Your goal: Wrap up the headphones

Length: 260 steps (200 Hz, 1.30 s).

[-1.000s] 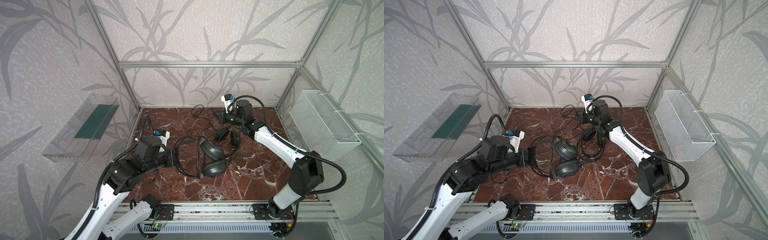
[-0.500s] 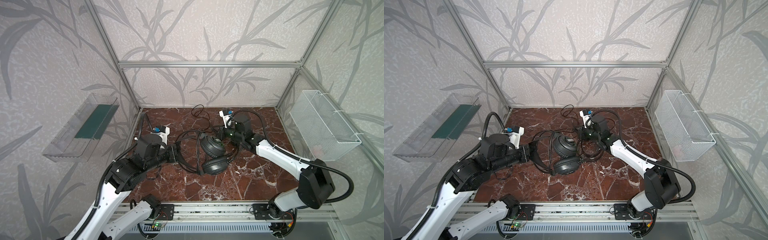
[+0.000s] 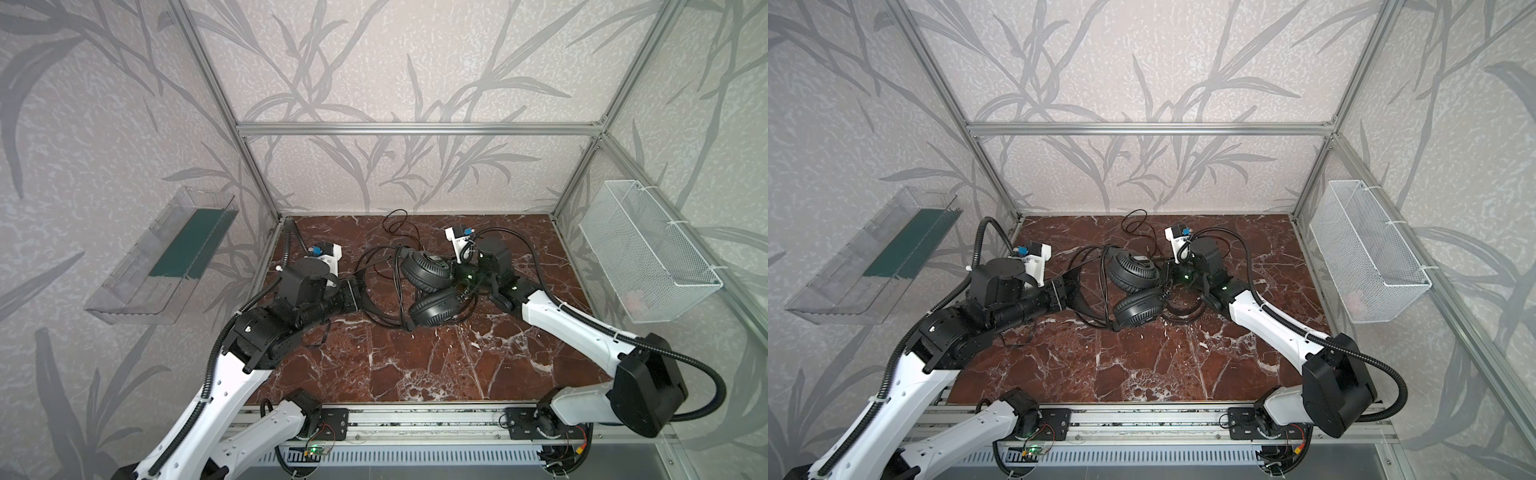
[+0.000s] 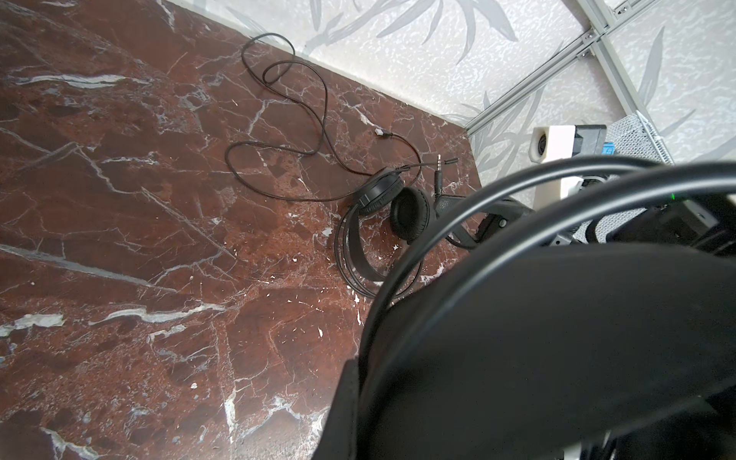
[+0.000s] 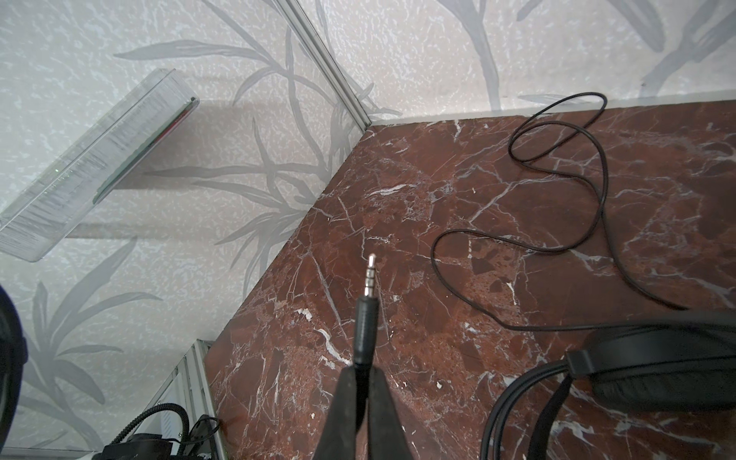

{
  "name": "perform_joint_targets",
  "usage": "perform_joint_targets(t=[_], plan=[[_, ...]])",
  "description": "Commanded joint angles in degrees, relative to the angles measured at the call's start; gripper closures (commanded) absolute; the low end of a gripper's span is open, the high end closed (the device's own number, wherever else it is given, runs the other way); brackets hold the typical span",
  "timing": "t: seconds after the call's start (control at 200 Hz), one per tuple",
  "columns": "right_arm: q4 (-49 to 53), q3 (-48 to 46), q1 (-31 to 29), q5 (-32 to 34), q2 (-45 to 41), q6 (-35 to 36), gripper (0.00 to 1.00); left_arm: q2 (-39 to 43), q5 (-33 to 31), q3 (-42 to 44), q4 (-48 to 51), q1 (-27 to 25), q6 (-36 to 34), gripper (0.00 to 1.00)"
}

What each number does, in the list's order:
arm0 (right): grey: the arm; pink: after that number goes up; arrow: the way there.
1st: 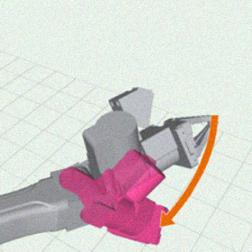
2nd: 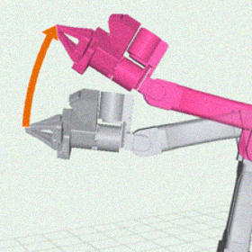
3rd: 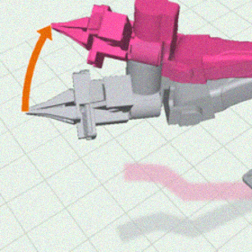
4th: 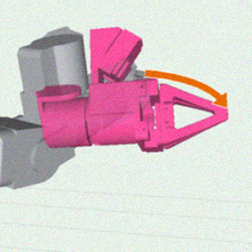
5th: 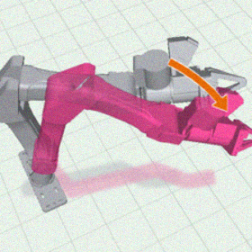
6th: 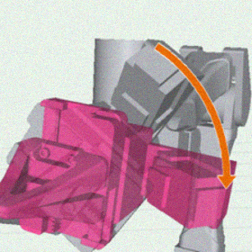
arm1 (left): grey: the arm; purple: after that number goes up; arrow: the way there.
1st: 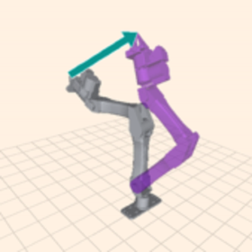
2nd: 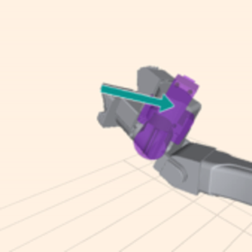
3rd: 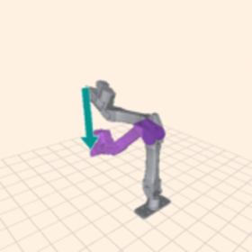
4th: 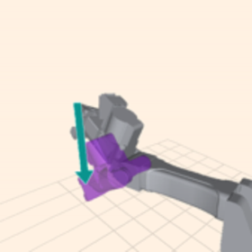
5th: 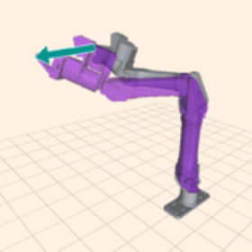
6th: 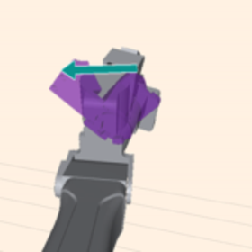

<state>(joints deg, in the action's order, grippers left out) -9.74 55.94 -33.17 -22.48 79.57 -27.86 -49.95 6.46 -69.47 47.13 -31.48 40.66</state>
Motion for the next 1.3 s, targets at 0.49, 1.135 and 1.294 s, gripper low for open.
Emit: perform_joint_targets(t=[0.49,1.135,1.294], plan=[[2.15,-4.5,-0.16,1.34,-6.72,3.09,0.59,-1.52,0.07,-5.68,-0.36,1.13,1.84,1.0],[-34.63,-27.26,-4.81,2.36,-15.17,14.38,0.33,-9.47,6.45,-25.15,16.52,1.22,-0.31,1.0],[-40.13,-25.63,-11.29,7.29,-10.66,21.19,0.33,-11.0,7.19,-28.42,18.96,1.17,-0.98,1.0]])
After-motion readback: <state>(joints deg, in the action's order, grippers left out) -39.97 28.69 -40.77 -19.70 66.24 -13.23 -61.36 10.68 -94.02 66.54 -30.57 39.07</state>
